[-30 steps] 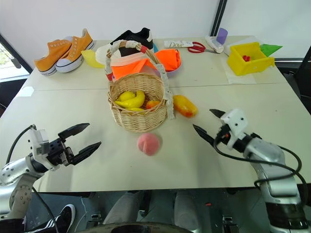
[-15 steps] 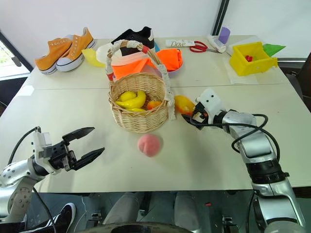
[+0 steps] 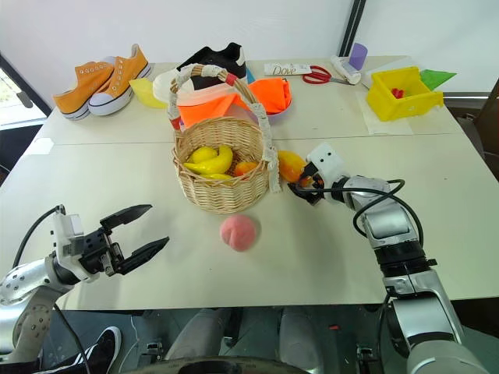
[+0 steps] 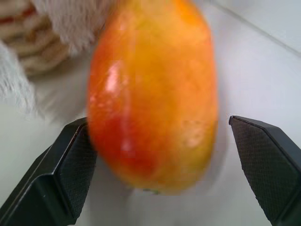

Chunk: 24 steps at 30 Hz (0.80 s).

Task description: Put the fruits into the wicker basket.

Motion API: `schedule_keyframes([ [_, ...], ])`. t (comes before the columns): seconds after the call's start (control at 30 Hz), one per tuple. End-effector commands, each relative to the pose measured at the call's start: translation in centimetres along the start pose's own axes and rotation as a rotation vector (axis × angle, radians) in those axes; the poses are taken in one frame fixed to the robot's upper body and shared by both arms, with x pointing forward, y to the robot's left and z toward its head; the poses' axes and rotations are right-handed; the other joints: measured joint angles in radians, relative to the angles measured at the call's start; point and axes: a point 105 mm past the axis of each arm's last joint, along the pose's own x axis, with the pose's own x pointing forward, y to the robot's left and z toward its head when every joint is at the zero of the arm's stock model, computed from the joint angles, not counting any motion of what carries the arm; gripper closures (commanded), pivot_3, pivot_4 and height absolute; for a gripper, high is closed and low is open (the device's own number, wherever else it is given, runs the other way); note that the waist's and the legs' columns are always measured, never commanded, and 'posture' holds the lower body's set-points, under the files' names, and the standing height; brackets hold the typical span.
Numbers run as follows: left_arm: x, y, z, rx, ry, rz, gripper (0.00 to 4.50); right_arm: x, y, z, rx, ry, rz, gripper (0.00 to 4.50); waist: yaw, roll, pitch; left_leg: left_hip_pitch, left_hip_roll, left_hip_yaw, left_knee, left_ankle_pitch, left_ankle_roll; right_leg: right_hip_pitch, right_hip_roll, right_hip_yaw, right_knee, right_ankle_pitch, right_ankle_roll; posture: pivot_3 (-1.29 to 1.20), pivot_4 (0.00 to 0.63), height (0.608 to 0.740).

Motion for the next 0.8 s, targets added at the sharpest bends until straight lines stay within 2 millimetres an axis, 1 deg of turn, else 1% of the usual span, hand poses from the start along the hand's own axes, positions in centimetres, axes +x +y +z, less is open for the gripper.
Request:
schedule_keyframes([
  [0.03,0.2,0.0,0.6,0.034,-0.017,0.000,0.00,-0.4,-0.8,1.9,-0.033,-0.062,-0.030,0.04,0.001,0.000,0.000,0.000,0.000,0.000,0.000,0.000,0.000,0.000,0.000,0.000,0.000,0.000,0.000,0.00,0.150,0.740],
  [0.23,0.3,0.1,0.5,0.036,-0.017,-0.003,0.00,0.6,0.0,2.1,-0.034,-0.070,-0.016,0.04,-0.001,0.000,0.000,0.000,0.000,0.000,0.000,0.000,0.000,0.000,0.000,0.000,0.000,0.000,0.000,0.00,0.150,0.740],
  [0.3,0.4,0.2,0.6,0.038,-0.017,-0.001,0.00,0.8,-0.1,2.3,-0.017,-0.083,-0.029,0.04,-0.001,0.000,0.000,0.000,0.000,0.000,0.000,0.000,0.000,0.000,0.000,0.000,0.000,0.000,0.000,0.00,0.150,0.740],
  [0.4,0.4,0.2,0.5,0.038,-0.015,0.003,0.00,1.0,-0.5,2.2,-0.013,-0.079,-0.042,0.81,0.001,0.000,0.000,0.000,0.000,0.000,0.000,0.000,0.000,0.000,0.000,0.000,0.000,0.000,0.000,0.00,0.150,0.740],
  [0.47,0.3,0.2,0.5,0.038,-0.014,0.006,0.00,0.8,-0.3,2.1,-0.015,-0.078,-0.027,1.75,0.001,0.000,0.000,0.000,0.000,0.000,0.000,0.000,0.000,0.000,0.000,0.000,0.000,0.000,0.000,0.00,0.150,0.740],
  [0.5,0.2,0.2,0.6,0.036,-0.015,0.010,0.00,0.5,-0.7,2.3,-0.003,-0.090,-0.047,2.00,0.001,0.000,0.000,0.000,0.000,0.000,0.000,0.000,0.000,0.000,0.000,0.000,0.000,0.000,0.000,0.00,0.150,0.740],
  [0.6,-0.1,0.3,0.7,0.034,-0.021,0.032,0.00,-1.0,-1.5,2.3,0.021,-0.109,-0.069,2.00,0.002,0.000,0.000,0.000,0.000,0.000,0.000,0.000,0.000,0.000,0.000,0.000,0.000,0.000,0.000,0.00,0.150,0.740],
  [0.63,-0.2,0.4,0.7,0.034,-0.024,0.040,0.00,-1.4,-1.5,2.2,0.023,-0.114,-0.064,2.00,0.003,0.000,0.000,0.000,0.000,0.000,0.000,0.000,0.000,0.000,0.000,0.000,0.000,0.000,0.000,0.00,0.150,0.740],
  [0.7,-0.4,0.6,0.7,0.032,-0.030,0.067,0.00,-2.9,-1.3,1.9,0.035,-0.116,-0.045,2.00,0.008,0.000,0.000,0.000,0.000,0.000,0.000,0.000,0.000,0.000,0.000,0.000,0.000,0.000,0.000,0.00,0.150,0.740],
  [0.8,-0.8,1.3,0.8,0.036,-0.047,0.118,0.00,-7.2,0.0,1.2,0.066,-0.107,0.043,2.00,0.018,0.000,0.000,-0.001,0.000,0.000,0.000,0.000,0.000,0.000,0.000,0.000,0.000,0.000,0.000,0.00,0.150,0.740],
])
